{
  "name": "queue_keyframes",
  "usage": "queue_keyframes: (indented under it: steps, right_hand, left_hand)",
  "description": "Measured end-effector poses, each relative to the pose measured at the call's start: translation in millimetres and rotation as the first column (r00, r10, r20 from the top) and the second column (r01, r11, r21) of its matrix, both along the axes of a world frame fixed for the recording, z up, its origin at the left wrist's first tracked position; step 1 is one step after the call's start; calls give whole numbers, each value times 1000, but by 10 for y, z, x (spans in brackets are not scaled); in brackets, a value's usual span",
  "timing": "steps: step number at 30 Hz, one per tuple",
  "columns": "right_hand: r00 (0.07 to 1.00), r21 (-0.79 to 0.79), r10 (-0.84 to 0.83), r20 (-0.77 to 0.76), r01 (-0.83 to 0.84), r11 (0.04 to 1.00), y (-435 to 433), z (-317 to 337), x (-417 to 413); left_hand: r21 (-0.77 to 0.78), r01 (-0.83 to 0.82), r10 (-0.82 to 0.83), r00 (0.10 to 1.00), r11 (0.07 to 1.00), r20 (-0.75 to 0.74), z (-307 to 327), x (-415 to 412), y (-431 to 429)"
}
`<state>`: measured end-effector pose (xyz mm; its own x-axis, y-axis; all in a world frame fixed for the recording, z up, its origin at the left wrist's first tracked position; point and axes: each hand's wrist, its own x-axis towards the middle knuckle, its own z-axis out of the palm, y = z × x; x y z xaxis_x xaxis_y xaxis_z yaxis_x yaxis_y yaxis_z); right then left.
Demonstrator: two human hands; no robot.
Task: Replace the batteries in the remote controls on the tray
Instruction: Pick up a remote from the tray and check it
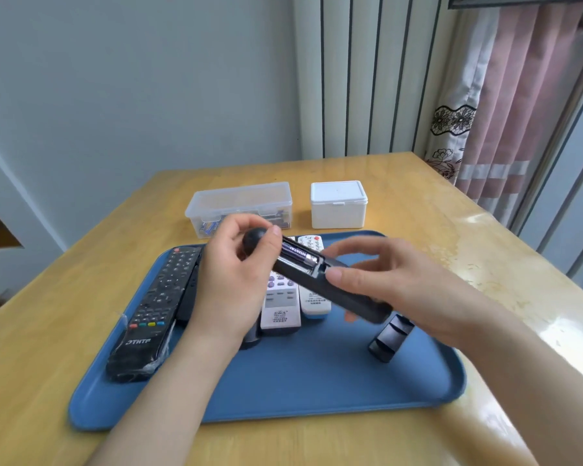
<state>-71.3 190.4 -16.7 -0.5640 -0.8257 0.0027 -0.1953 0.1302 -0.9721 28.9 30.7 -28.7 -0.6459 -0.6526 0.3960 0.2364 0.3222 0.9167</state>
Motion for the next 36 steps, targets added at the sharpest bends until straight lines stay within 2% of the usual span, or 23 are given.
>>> queue_keyframes:
  steps: [2, 5, 8, 10, 13, 15, 19, 23, 30, 36]
  right_hand:
    - [982, -131, -152, 112, 166, 977, -5, -15, -64]
    - [875, -303, -280, 396, 412, 859, -60, -63, -101]
    - [784, -361, -267, 560, 521, 773, -92, -90, -77]
    - [756, -383, -201, 623, 519, 764, -114, -105, -36]
    - [824, -333, -115, 555, 346, 877, -178, -121, 101]
    - [837, -293, -68, 543, 265, 919, -221, -144, 172]
    - [810, -210, -99, 579, 265, 941, -246, -150, 172]
    - [805, -154, -103, 584, 234, 960, -221, -148, 119]
    - [767, -183, -26, 641, 185, 966, -218, -178, 84]
    - [782, -161, -93, 616, 241, 957, -236, -197, 73]
  left_hand:
    - [120, 91, -95, 995, 989, 29, 43, 33, -19]
    - [155, 221, -243, 959, 963, 144, 60, 62, 6]
    - [151, 301, -327, 923, 942, 202, 2, 39, 116]
    - [112, 319, -336, 914, 941, 229, -50, 9, 240]
    - [61, 231, -238, 956, 971, 170, -115, -43, 370]
    - [-6, 185, -183, 974, 983, 135, -143, -59, 390]
    - [-230, 96, -58, 985, 969, 164, -184, -45, 396]
    - [-511, 0, 99, 981, 860, 168, -205, -22, 422]
    - [-681, -51, 204, 968, 731, 146, -223, -25, 421]
    - [-824, -59, 262, 959, 563, 110, -243, -30, 447]
